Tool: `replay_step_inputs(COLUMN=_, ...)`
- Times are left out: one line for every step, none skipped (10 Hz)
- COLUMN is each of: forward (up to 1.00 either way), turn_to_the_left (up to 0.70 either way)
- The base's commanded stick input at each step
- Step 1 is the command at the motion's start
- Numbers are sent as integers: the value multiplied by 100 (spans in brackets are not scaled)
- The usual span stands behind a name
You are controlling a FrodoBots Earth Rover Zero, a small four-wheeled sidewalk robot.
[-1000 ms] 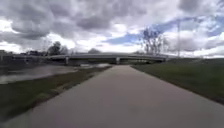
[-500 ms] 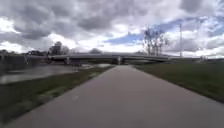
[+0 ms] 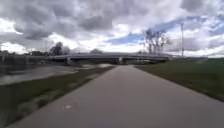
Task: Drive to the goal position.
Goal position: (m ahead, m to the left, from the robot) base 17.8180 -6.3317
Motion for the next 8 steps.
replay_step_inputs(forward=100, turn_to_the_left=0)
replay_step_inputs(forward=100, turn_to_the_left=0)
replay_step_inputs(forward=100, turn_to_the_left=0)
replay_step_inputs(forward=100, turn_to_the_left=0)
replay_step_inputs(forward=100, turn_to_the_left=-1)
replay_step_inputs(forward=100, turn_to_the_left=-2)
replay_step_inputs(forward=100, turn_to_the_left=-2)
replay_step_inputs(forward=100, turn_to_the_left=-2)
